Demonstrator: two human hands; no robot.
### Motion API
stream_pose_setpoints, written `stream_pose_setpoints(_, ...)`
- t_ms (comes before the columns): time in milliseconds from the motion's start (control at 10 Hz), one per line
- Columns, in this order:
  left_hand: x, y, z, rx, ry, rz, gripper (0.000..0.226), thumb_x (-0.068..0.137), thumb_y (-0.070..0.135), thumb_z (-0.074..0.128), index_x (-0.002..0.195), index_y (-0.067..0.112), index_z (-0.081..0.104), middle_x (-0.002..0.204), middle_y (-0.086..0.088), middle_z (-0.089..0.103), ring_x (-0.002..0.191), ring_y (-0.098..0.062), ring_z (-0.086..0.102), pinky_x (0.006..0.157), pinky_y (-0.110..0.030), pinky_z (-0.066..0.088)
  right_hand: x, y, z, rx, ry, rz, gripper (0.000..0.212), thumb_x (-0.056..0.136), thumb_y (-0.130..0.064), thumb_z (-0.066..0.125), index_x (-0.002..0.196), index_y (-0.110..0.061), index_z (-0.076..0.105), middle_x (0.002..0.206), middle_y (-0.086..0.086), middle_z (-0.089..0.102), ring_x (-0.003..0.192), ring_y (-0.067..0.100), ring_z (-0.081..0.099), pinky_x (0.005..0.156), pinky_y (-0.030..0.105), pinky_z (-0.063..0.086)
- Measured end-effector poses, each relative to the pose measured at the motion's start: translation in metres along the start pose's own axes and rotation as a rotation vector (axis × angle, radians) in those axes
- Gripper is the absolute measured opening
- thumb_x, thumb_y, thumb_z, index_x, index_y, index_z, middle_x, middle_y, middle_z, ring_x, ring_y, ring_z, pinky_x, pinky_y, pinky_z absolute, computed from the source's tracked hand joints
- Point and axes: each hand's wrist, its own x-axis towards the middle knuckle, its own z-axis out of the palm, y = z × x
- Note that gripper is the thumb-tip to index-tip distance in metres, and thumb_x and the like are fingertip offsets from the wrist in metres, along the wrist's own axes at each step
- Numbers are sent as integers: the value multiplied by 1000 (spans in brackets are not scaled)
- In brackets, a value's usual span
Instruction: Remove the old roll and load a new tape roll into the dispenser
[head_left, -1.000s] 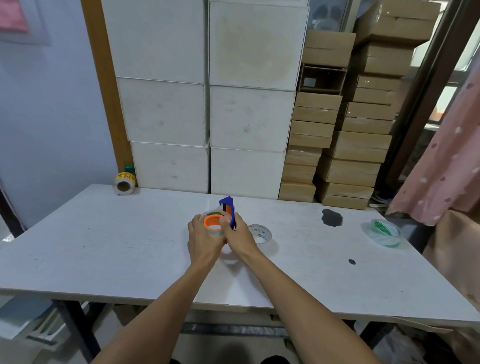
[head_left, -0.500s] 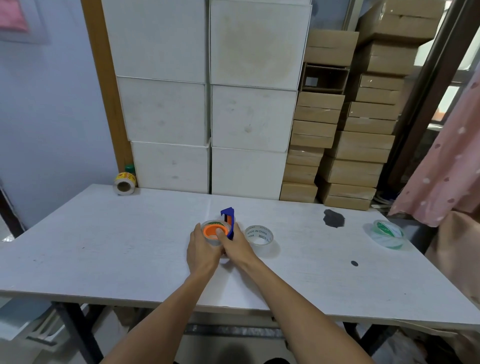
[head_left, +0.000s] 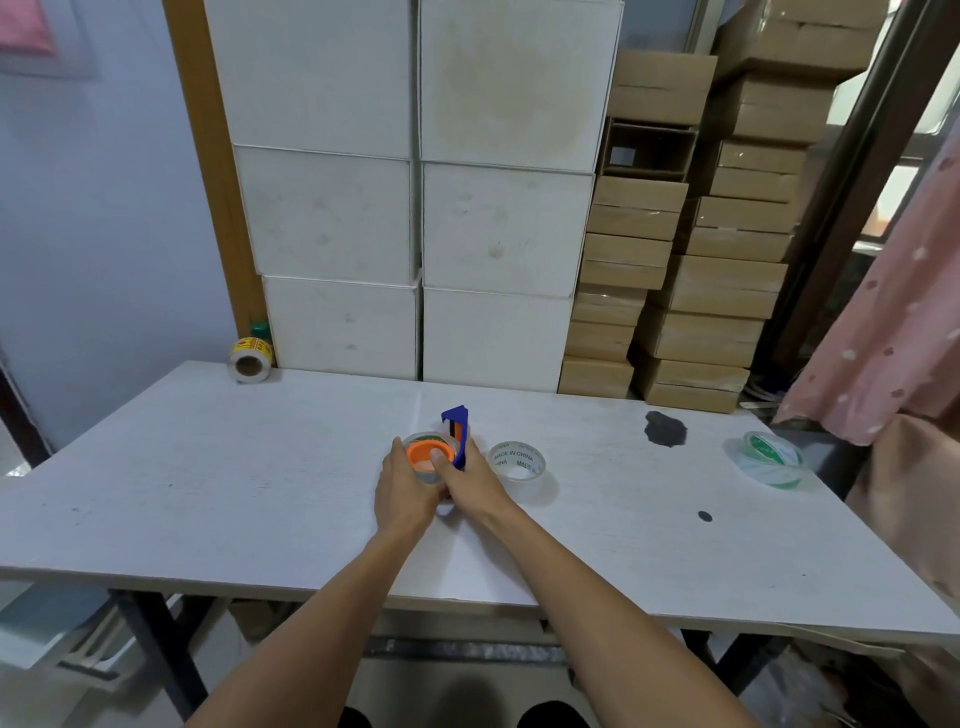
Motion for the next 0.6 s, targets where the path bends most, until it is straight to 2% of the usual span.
stream_pose_setpoints(200, 0, 0, -1, 3, -10, 5, 108, 77, 33, 84, 159, 9, 18, 161, -14, 32, 144, -32, 38, 107, -43, 42, -4, -4, -4, -7, -10, -2, 39, 100, -35, 58, 136, -21, 52, 120, -3, 70, 112, 12, 66, 99, 30, 53)
stream_pose_setpoints(300, 1, -1, -2, -5, -17, 18, 112, 74, 35, 86, 159, 8, 17, 162, -14, 30, 146, -32, 35, 108, -42, 41, -3, -4, -5, 1, -15, -14, 39, 99, -36, 58, 135, -22, 54, 119, -4, 71, 111, 14, 67, 97, 31, 55)
stream_pose_setpoints(400, 0, 1, -9, -29, -32, 23, 118, 70, 38, 89, 159, 8, 17, 163, -13, 28, 148, -30, 32, 109, -41, 39, -11, -14, -10, -15, -9, 7, 40, 100, -37, 57, 135, -21, 53, 118, -2, 70, 110, 17, 67, 83, 22, 54)
stream_pose_setpoints(500, 3, 9, -21, -55, -12, 95, 119, 67, 44, 90, 158, 10, 23, 163, -10, 30, 148, -28, 31, 112, -39, 36, -9, -27, -25, 19, 99, -41, 39, 101, -39, 56, 132, -16, 57, 126, -1, 66, 122, 21, 62, 92, 28, 50)
stream_pose_setpoints(600, 10, 29, -37, -203, 20, 172, 105, 71, 42, 88, 155, 13, 32, 160, -6, 37, 146, -23, 34, 112, -35, 34, -6, -49, -50, 45, 268, -90, 44, 102, -27, 55, 143, -10, 52, 140, -1, 57, 134, 16, 52, 105, 24, 38)
